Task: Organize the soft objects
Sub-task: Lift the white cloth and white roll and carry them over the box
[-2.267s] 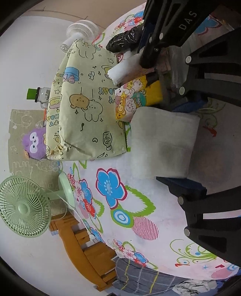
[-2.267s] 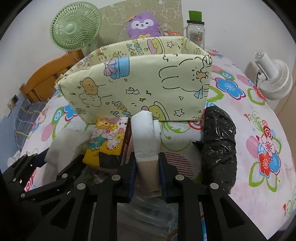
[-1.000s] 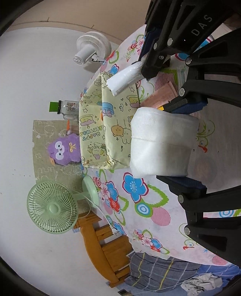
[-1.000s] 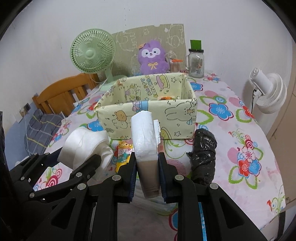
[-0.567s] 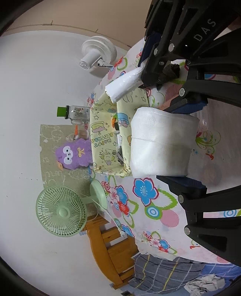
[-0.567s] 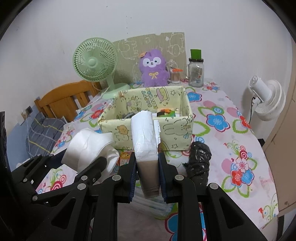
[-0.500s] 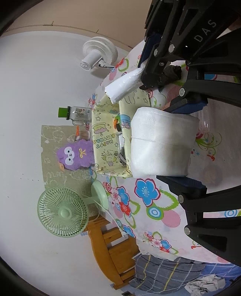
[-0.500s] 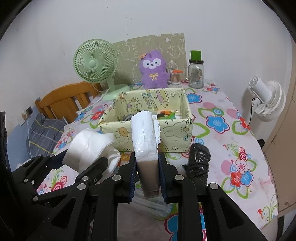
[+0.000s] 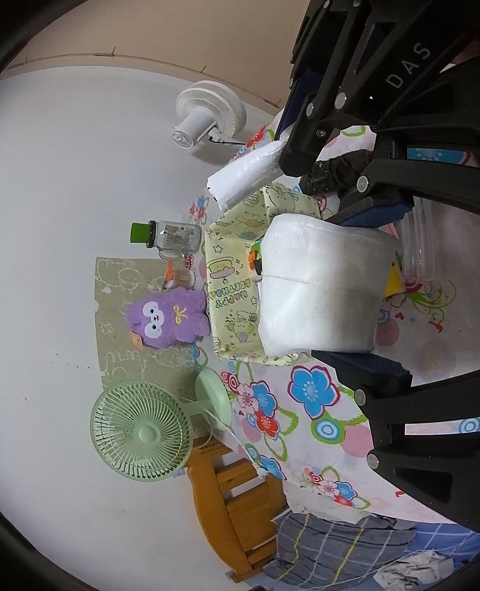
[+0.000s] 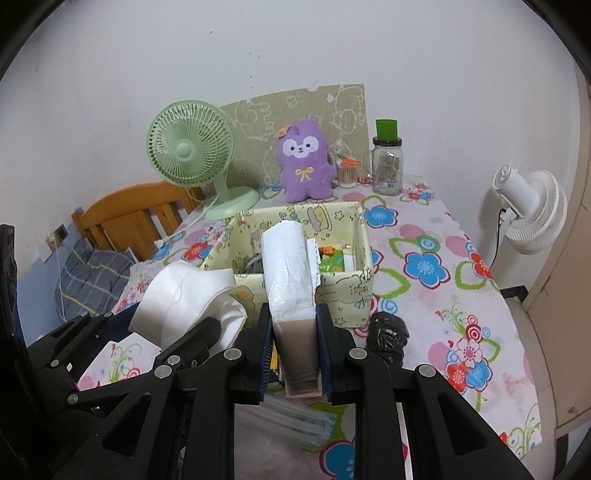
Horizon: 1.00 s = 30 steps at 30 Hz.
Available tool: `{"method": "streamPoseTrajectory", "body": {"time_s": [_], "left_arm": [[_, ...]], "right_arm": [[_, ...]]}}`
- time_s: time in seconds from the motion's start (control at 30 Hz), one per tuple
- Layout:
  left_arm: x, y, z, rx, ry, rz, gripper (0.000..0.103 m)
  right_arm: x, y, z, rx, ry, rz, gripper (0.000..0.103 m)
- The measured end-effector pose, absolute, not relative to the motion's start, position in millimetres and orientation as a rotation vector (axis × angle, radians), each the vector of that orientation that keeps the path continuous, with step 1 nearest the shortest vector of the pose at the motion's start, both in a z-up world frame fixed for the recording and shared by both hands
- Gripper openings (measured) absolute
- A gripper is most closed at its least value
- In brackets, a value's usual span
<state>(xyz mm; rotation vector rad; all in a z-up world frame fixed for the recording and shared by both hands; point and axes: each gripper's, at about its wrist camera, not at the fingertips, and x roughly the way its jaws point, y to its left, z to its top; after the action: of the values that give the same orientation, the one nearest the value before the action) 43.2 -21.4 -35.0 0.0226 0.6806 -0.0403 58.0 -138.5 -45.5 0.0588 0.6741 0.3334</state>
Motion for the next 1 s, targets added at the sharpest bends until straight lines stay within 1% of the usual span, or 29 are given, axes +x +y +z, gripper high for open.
{"method": "streamPoseTrajectory", "body": {"time_s": [0.4,1.0], "left_arm": [[56.4,-24.4,-18.0,0.028,0.656,-0.046,0.059],[93.6,-20.5,-13.4,0.011,0.657,-0.045,0.059]], "right_arm": [[69.7,-142.4,-27.0,0.062,0.642,0.33,0.025],[104.3,-139.6,-19.6,0.057,0.632,0.318,0.025]]}}
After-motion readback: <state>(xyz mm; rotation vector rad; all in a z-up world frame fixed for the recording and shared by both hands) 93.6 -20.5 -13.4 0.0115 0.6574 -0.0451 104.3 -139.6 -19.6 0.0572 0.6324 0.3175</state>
